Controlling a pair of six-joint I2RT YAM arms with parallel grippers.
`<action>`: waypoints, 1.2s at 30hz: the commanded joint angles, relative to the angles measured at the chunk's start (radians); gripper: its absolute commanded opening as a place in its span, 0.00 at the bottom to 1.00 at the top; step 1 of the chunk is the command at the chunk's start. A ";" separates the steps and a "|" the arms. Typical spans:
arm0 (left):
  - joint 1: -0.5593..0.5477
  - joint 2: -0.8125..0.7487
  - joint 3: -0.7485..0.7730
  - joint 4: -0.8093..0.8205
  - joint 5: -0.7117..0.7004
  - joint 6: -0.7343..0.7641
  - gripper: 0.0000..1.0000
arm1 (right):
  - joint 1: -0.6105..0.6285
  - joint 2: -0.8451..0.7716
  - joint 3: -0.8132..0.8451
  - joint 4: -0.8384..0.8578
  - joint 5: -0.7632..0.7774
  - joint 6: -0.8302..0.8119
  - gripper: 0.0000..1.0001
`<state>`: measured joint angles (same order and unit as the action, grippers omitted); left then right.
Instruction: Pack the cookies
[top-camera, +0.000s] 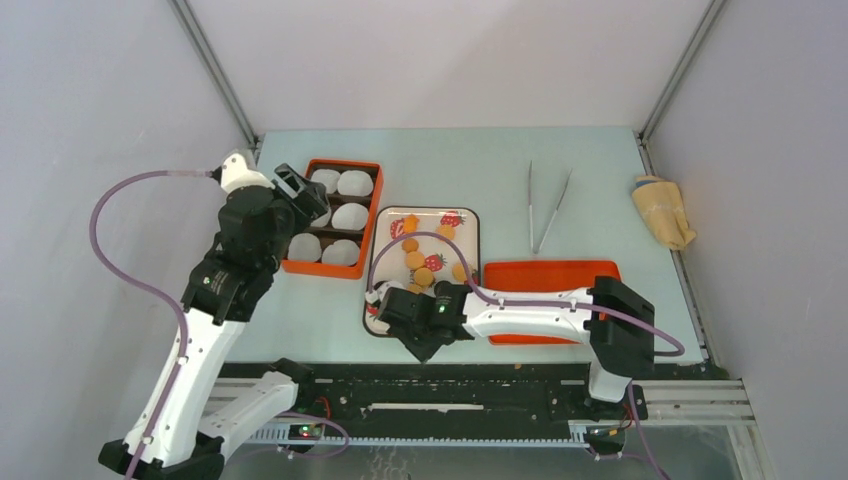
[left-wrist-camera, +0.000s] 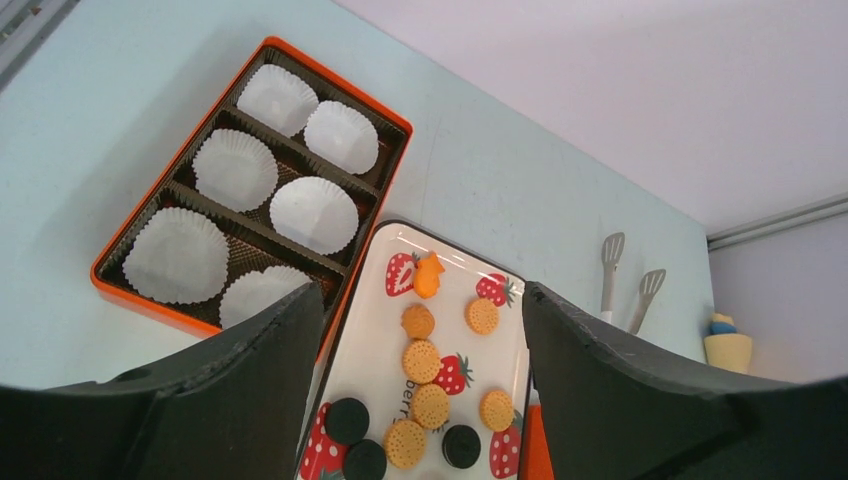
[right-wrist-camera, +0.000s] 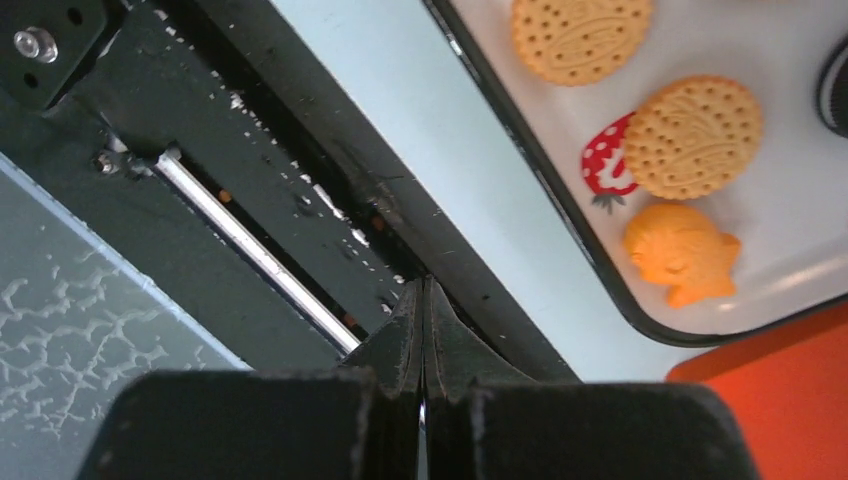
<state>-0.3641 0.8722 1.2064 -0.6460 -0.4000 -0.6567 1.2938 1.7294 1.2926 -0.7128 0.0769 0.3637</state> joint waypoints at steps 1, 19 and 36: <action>0.004 -0.028 -0.048 -0.020 0.005 -0.025 0.78 | 0.024 0.036 0.011 0.019 -0.036 0.035 0.00; 0.004 -0.068 -0.083 -0.015 0.008 0.004 0.80 | -0.127 0.171 0.036 0.090 0.015 0.008 0.00; 0.004 -0.017 -0.120 0.030 0.007 0.023 0.80 | -0.342 0.298 0.139 0.137 0.068 -0.022 0.00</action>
<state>-0.3641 0.8402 1.1225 -0.6628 -0.3889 -0.6533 1.0176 1.9835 1.3762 -0.6392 0.0692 0.3649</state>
